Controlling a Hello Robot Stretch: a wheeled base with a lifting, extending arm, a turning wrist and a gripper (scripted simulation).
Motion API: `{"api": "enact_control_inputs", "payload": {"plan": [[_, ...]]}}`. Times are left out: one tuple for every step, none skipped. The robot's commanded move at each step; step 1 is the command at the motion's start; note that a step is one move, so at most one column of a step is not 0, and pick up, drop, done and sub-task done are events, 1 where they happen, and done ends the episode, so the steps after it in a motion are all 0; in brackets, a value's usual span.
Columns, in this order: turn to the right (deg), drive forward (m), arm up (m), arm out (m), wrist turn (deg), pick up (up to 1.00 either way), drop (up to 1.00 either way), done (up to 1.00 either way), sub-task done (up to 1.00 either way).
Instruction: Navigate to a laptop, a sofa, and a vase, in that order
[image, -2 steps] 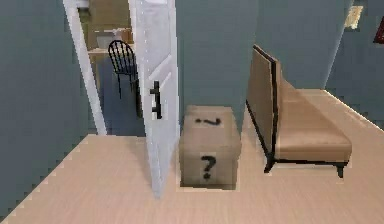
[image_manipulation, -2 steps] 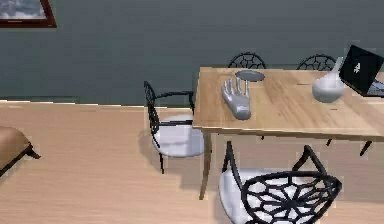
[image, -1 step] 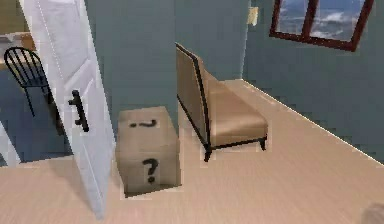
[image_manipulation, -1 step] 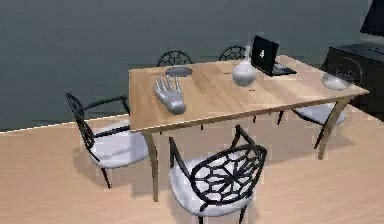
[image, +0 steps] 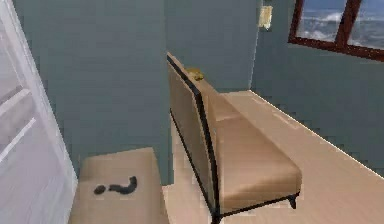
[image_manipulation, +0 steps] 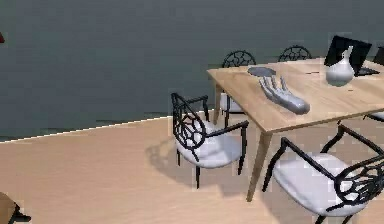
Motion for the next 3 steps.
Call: {"api": "enact_control_inputs", "payload": {"plan": [[0.0,0.00,0.00,0.00,0.0,0.00,0.00,0.00,1.00],[45.0,0.00,0.00,0.00,0.0,0.00,0.00,0.00,0.00],[45.0,0.00,0.00,0.00,0.0,0.00,0.00,0.00,0.00]]}}
